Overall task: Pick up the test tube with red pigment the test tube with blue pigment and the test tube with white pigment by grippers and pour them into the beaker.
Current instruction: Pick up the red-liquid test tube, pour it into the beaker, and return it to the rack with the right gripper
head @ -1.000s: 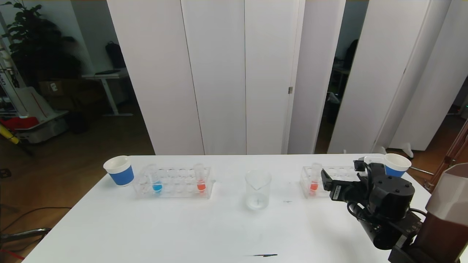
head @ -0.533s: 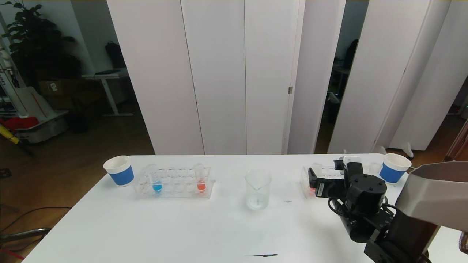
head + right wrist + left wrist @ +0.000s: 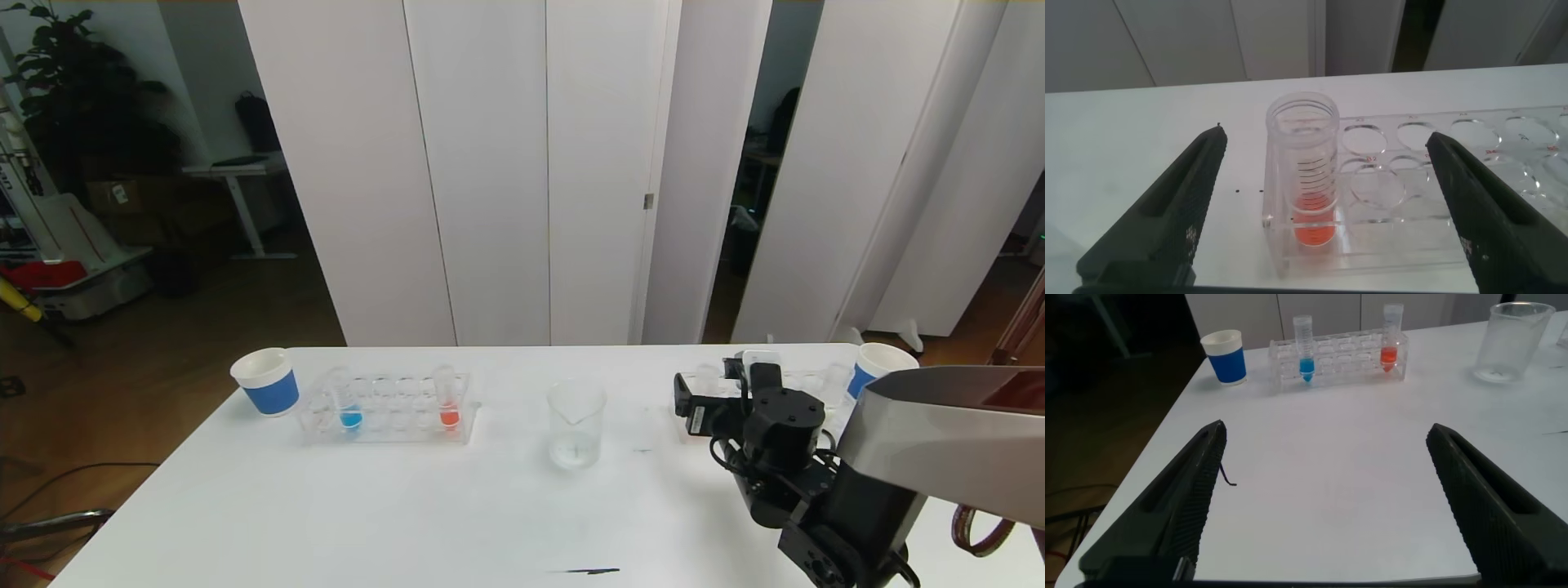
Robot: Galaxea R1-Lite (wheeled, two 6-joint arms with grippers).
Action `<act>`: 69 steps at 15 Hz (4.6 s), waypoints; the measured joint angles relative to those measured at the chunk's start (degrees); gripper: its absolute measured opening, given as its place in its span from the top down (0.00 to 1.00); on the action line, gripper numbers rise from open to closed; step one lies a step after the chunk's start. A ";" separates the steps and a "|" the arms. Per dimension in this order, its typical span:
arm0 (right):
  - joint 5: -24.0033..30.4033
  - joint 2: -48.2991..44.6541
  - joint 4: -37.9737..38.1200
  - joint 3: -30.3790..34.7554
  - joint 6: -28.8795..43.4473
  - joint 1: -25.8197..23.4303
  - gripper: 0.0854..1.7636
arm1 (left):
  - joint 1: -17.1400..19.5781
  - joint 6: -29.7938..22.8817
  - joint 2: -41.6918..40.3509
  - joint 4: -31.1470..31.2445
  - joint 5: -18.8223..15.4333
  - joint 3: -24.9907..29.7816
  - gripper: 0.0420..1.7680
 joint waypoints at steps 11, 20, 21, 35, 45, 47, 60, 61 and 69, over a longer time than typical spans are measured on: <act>0.13 2.67 -0.02 -3.64 -0.63 0.44 0.01 | 0.00 0.00 0.00 0.00 0.00 0.00 0.01; 0.20 3.04 0.02 -5.01 -1.11 -0.27 0.01 | 0.00 0.00 0.00 0.00 0.00 0.00 0.01; 0.20 3.06 0.02 -5.01 -1.16 -0.22 0.01 | 0.00 0.00 0.00 0.00 0.02 0.00 0.01; -0.05 3.28 0.02 -5.55 -1.94 0.11 0.70 | 0.00 0.00 0.00 0.00 0.00 0.00 0.01; -0.06 1.73 0.02 -5.77 -2.97 0.48 0.70 | 0.00 0.00 0.00 0.00 0.00 0.00 0.01; -0.02 0.69 0.00 -6.90 -5.24 0.59 0.70 | 0.00 0.00 0.00 0.00 0.00 0.00 0.01; -0.85 -4.83 2.57 -11.96 -10.91 -0.46 0.70 | 0.00 0.00 0.00 0.00 0.00 0.00 0.01; -0.80 -5.42 3.74 -12.54 -10.96 -0.46 0.70 | 0.00 0.00 0.00 0.00 0.00 0.00 0.01; 5.01 -11.87 24.06 -23.56 -10.98 -1.07 0.70 | 0.00 0.00 0.00 0.00 0.00 0.00 0.01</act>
